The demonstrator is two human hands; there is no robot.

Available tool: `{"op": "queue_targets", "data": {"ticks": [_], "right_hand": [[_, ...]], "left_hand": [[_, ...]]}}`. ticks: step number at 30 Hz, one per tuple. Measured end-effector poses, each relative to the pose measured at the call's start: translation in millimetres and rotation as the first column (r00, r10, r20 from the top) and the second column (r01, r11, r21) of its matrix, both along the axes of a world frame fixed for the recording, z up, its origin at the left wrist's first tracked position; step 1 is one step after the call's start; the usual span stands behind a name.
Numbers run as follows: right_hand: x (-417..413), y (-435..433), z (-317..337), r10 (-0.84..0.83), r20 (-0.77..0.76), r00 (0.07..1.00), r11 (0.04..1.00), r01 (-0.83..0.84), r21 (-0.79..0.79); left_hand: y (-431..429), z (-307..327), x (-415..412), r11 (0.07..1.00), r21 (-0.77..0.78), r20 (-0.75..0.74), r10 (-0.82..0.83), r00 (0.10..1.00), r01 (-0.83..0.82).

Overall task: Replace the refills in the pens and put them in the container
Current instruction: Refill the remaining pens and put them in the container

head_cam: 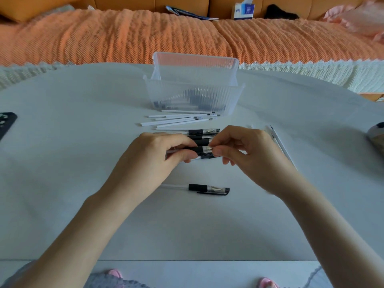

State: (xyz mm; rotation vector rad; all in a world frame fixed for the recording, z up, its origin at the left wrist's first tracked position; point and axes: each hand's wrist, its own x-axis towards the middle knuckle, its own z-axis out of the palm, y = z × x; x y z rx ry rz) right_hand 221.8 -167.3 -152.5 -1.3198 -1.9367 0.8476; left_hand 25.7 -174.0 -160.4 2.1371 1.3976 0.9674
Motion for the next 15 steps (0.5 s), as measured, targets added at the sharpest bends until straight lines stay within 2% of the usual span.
{"op": "queue_targets", "data": {"ticks": [3,6,11,15], "right_hand": [[2,3,1,-0.01,0.027,1.0,1.0,0.01,-0.012],[8,5,3,-0.035,0.066,0.997,0.999,0.032,0.043],[12,8,-10,-0.052,0.358,0.932,0.984,-0.013,0.176],[10,9,-11,-0.083,0.439,0.895,0.968,-0.032,0.25]], "left_hand": [[3,-2,0,1.0,-0.015,-0.044,0.019,0.999,-0.019],[6,2,-3,0.998,0.013,-0.059,0.057,0.997,-0.056],[14,6,-13,0.993,0.046,-0.105,0.109,0.989,-0.104],[17,11,-14,0.995,0.058,-0.087,0.091,0.992,-0.087]]}}
